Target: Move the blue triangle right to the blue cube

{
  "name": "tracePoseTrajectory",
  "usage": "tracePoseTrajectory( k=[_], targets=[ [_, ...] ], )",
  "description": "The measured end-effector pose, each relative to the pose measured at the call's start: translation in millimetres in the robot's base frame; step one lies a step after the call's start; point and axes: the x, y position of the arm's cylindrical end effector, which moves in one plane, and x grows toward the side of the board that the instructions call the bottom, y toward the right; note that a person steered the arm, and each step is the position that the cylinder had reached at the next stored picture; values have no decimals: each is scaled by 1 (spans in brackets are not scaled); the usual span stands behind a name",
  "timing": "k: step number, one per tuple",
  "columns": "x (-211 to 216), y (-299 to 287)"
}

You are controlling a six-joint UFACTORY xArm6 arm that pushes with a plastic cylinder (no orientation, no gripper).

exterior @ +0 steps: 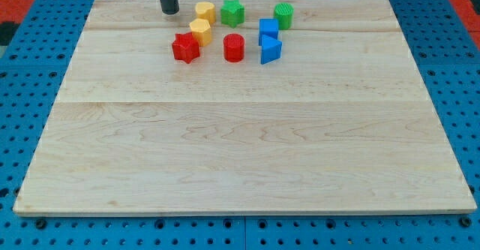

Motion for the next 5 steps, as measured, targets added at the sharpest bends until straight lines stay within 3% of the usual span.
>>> tracePoseTrajectory(
  k=[1,2,3,4,5],
  targets=[
    [67,-16],
    [175,-31],
    [229,76],
    [190,149],
    [127,132]
  ],
)
